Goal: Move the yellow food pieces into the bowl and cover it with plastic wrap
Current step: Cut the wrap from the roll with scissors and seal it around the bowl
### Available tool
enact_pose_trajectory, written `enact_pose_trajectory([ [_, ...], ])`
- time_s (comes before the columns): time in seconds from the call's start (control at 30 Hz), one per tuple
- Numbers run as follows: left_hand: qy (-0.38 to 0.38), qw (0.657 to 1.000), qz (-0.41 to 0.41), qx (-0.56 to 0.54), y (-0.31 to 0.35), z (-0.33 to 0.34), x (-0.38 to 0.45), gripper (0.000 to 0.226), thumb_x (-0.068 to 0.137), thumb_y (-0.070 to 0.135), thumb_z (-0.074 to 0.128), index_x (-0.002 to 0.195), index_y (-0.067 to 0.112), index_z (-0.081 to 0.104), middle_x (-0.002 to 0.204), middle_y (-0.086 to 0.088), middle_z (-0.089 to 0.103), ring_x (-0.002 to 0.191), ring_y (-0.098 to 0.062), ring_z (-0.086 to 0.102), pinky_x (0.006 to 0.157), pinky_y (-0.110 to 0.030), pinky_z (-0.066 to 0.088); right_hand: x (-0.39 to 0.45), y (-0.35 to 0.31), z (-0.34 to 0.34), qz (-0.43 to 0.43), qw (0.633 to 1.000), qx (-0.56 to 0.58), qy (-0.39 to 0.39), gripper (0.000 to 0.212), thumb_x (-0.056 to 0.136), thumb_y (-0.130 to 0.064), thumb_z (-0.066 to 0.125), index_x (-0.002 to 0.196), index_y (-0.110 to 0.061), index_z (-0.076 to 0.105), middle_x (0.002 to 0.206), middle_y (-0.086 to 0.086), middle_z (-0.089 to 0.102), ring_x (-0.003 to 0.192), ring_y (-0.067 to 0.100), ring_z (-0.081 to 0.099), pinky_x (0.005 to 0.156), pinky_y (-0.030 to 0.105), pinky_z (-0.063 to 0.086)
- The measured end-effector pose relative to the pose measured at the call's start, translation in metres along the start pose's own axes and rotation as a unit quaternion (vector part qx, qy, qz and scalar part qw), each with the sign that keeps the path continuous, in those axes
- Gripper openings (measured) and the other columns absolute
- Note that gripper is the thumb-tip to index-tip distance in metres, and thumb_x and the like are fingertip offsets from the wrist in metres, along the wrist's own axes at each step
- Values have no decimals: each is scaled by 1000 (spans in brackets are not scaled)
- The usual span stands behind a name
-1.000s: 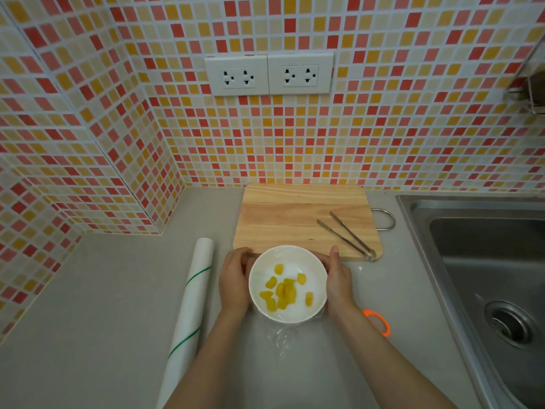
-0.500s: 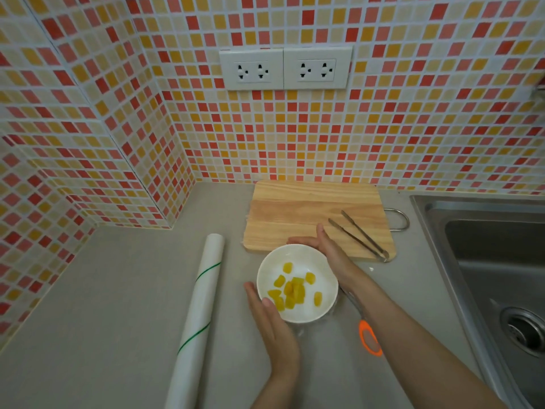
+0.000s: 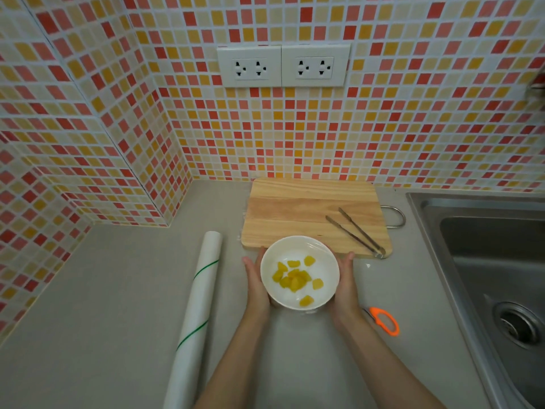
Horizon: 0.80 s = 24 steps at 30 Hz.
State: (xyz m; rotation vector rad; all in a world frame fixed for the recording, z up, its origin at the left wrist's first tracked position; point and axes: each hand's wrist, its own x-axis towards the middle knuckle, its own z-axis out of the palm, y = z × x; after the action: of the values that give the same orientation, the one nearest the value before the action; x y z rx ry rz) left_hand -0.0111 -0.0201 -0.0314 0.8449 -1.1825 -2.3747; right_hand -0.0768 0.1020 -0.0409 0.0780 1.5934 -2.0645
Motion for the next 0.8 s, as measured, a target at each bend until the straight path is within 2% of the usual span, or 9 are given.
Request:
enact_pose_trajectory([
  [0.1,80,992,64,77,6,-8,0,65,97,50,16,135,5,43,136,-24,50,130,-36,44,113,-53,29,-6,1,-7,-27,994,-102,23,62,81,-72,19,94,-40,71,96,-9,76,93,1,68,81,30,50],
  [0.17,156,974,113,120,3,-14,-7,51,99,43,22,135,16,45,139,-9,53,130,-21,47,114,-45,30,-8,-4,-10,-64,984,-163,41,54,88,-67,20,82,-50,70,82,-26,73,80,-13,64,73,22,46],
  [0.23,168,967,138,129,-4,-14,-18,44,100,36,23,134,21,47,138,-1,53,127,-11,48,111,-34,35,-5,-12,-10,-86,982,-161,44,47,91,-61,24,95,-47,69,91,-27,71,92,-11,62,84,26,48],
  [0.33,128,976,111,139,-11,-6,-25,39,98,39,28,120,30,60,116,6,66,104,-2,61,80,-12,48,3,-25,-3,-69,992,-107,-5,66,85,-65,29,127,-22,56,129,-5,58,122,9,52,109,35,37],
  [0.4,103,982,92,131,-10,-1,-23,41,96,44,30,120,28,60,112,4,67,103,-9,62,83,-21,50,8,-26,3,-31,996,-77,-37,61,90,-59,24,131,-22,51,135,0,54,123,15,51,110,38,36],
  [0.47,95,987,67,114,-8,3,-18,45,97,43,31,125,20,58,118,-5,66,109,-20,61,93,-36,50,11,-20,6,-6,998,-41,-37,51,96,-52,20,118,-28,59,127,0,61,116,19,57,103,40,43],
  [0.6,152,986,32,63,-6,9,-11,38,92,43,44,114,21,66,109,-6,71,100,-20,66,77,-30,52,13,-7,7,1,1000,9,0,55,95,-54,22,92,-32,72,93,-4,76,91,15,70,75,33,53],
  [0.67,142,988,39,46,-7,10,-9,35,93,42,41,109,27,68,109,-3,71,101,-19,65,83,-33,52,15,-4,7,-13,1000,10,10,54,96,-51,22,92,-32,73,91,-6,76,93,16,69,75,33,52],
  [0.8,124,987,43,93,-5,7,-11,40,98,36,31,120,21,62,120,-8,66,110,-23,61,98,-40,48,22,3,4,-21,999,-7,34,52,97,-50,23,100,-30,71,89,-8,76,89,12,69,71,29,51],
])
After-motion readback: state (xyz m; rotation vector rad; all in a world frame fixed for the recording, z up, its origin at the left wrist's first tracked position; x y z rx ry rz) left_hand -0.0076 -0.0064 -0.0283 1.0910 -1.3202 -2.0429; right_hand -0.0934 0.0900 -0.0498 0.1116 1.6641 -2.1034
